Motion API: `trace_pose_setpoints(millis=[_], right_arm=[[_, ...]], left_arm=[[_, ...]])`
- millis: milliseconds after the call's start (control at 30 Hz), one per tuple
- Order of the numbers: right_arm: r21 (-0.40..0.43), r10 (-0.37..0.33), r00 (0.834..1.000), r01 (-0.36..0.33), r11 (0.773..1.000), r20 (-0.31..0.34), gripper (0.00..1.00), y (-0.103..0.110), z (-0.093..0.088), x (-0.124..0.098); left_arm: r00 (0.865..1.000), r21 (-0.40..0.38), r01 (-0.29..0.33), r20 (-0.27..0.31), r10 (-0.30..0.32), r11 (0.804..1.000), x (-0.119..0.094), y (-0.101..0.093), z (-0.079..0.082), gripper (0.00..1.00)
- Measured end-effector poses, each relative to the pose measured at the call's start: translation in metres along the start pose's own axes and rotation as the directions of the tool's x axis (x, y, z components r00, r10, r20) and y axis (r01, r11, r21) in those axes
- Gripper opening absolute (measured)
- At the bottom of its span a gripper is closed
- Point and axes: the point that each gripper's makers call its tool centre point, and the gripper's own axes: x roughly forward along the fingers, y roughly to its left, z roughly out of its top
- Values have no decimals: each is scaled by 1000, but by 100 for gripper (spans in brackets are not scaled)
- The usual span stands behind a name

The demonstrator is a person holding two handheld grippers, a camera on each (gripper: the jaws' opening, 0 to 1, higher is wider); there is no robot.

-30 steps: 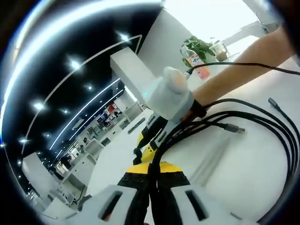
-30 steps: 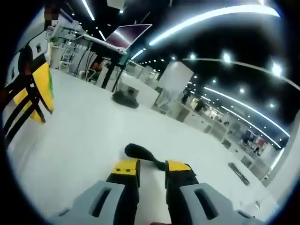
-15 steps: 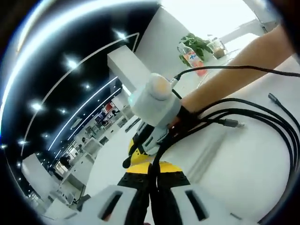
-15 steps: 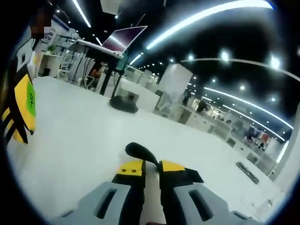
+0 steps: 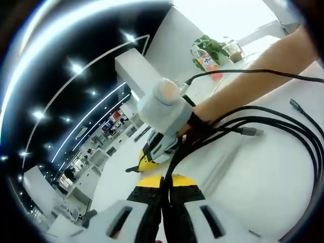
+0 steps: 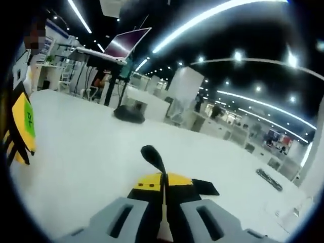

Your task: Coil the Type-C to USB data cable on the desktop and secure it with Velcro straps.

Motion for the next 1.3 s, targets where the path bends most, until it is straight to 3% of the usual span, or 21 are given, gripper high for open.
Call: trace_pose_setpoints(millis=[133,267,333,433,467,600,767,1100,1200,1300], right_arm=[[119,-22,998,15,993,60,1,-9,7,-8],[145,6,995,-20,989,99,1,0,12,-22],[148,53,997,-62,987,64,1,11,4,-33],[65,90,995,-92,994,31,1,26,-4,-63],[62,100,993,-104,993,62,1,29,0,-77],[140,55,993,-69,988,100,1,21,-2,-121],[118,39,996,-49,992,81,1,22,-12,-170],[64,86,992,-92,994,91,1,57,-12,-252],[60,102,991,-108,992,91,1,63,-14,-267],[48,128,989,-132,990,81,1,68,-17,-271]], left_arm=[[1000,-13,11,-4,-11,1000,2,-2,-3,4],[1000,-11,20,21,-20,1000,3,-3,2,4],[999,-9,19,26,-19,1000,3,-4,3,4],[999,-22,24,43,-23,999,1,-5,6,4],[999,-19,24,49,-23,1000,1,-6,8,4],[991,-69,56,127,-47,996,-3,-11,23,4],[984,-52,80,165,-71,995,-6,-17,34,4],[953,-53,166,267,-146,985,-12,-38,59,4],[942,-81,192,295,-161,978,-11,-35,64,4],[921,-142,236,347,-175,961,-12,-32,72,4]])
